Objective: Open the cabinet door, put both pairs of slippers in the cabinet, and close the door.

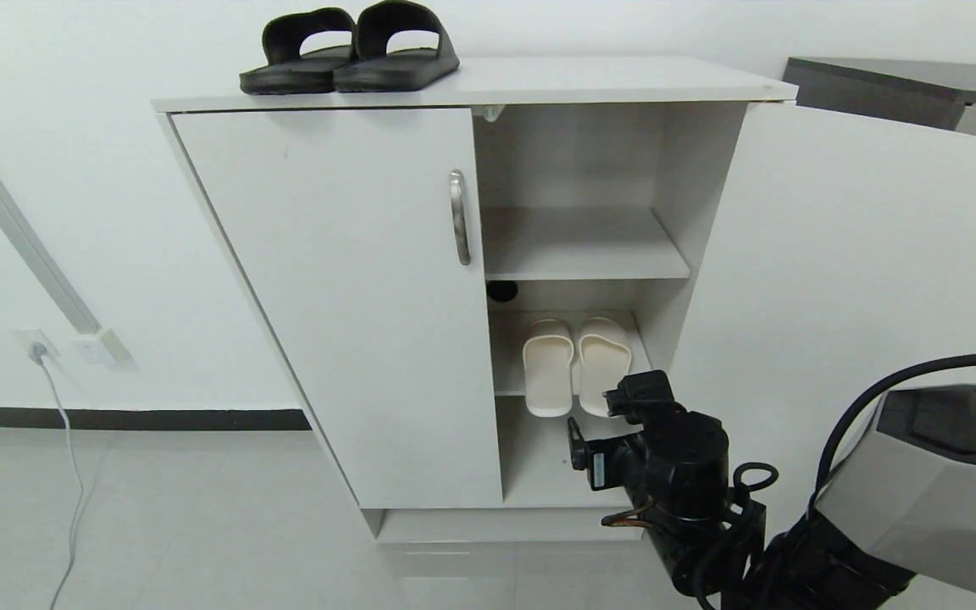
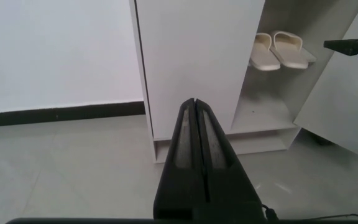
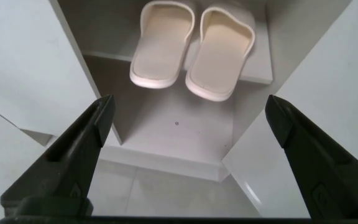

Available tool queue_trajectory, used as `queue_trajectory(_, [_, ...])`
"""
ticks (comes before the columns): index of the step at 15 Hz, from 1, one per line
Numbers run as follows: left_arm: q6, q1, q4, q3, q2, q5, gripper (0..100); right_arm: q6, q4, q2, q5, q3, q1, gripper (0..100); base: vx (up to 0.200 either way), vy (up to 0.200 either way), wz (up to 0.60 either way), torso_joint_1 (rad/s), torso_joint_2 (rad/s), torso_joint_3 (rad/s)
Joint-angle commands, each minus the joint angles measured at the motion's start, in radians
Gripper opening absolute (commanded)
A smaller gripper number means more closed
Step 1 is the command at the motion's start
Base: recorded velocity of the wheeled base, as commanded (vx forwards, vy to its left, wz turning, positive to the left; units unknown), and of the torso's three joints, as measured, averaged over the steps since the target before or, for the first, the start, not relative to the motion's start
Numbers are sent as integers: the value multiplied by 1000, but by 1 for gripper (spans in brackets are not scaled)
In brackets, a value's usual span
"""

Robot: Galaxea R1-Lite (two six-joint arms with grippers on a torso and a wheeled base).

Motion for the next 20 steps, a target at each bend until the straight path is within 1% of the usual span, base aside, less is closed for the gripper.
queue_trajectory(1, [0, 0, 0, 0, 1, 0, 0, 1, 0, 10, 0, 0, 0, 100, 0, 0, 0, 2, -2, 198])
queue_trajectory(4, [0, 0, 0, 0, 1, 0, 0, 1, -6, 8, -2, 1, 0, 100, 0, 0, 0, 4, 1, 133])
queue_trajectory(6, [0, 0, 0, 0, 1, 0, 0, 0, -26, 10, 0, 6, 0, 100, 0, 0, 0, 0, 0, 0])
queue_trajectory(15, [-2, 0, 0, 0, 1, 0, 0, -2, -28, 33, -2, 14, 0, 100, 0, 0, 0, 0, 0, 0])
queue_trajectory(20, [-2, 0, 0, 0, 1, 0, 0, -5, -51, 39, -2, 15, 0, 100, 0, 0, 0, 0, 0, 0])
